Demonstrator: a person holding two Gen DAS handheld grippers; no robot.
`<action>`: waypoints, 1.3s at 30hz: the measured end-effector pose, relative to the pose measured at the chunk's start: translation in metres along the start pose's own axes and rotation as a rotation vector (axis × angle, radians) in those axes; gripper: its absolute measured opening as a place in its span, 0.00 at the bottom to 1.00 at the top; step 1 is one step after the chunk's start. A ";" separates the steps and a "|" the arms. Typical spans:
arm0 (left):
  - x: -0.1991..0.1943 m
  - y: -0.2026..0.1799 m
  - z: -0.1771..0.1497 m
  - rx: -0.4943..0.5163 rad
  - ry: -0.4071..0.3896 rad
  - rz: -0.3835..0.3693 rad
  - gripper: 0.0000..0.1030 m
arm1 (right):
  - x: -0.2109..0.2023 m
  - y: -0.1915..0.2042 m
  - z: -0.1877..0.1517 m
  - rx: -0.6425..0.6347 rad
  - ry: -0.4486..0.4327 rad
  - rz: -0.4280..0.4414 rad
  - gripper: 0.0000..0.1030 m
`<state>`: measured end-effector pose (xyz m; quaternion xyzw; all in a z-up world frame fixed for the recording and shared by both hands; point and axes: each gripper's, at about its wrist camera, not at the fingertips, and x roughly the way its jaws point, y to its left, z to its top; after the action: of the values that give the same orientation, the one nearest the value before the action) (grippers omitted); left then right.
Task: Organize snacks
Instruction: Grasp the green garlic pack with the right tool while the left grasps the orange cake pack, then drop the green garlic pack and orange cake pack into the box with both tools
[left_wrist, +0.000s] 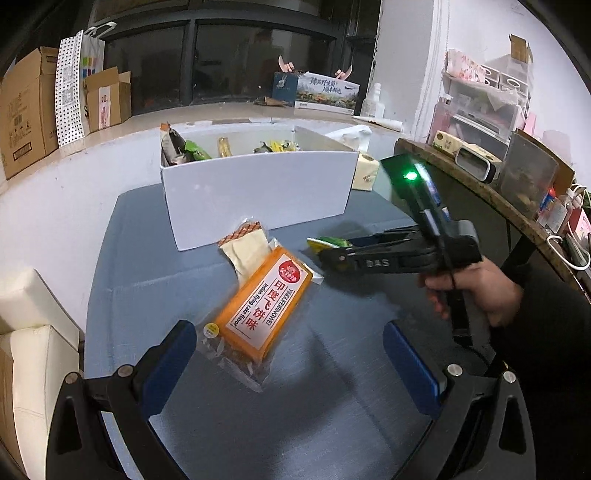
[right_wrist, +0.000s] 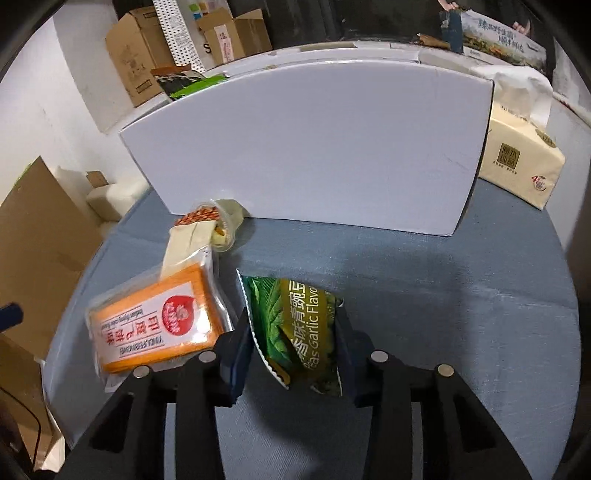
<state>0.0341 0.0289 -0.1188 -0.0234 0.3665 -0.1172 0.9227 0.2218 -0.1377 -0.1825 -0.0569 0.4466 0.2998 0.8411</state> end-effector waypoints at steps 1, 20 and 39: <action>0.003 0.000 0.000 0.008 0.005 -0.001 1.00 | -0.003 0.000 -0.002 -0.001 -0.006 0.004 0.40; 0.123 0.007 0.022 0.252 0.260 -0.015 1.00 | -0.112 -0.010 -0.047 0.092 -0.181 0.029 0.40; 0.089 -0.030 0.008 0.298 0.231 -0.115 0.62 | -0.113 -0.012 -0.054 0.121 -0.178 0.020 0.41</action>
<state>0.0961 -0.0212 -0.1692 0.1061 0.4468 -0.2243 0.8595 0.1422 -0.2181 -0.1278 0.0253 0.3882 0.2844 0.8762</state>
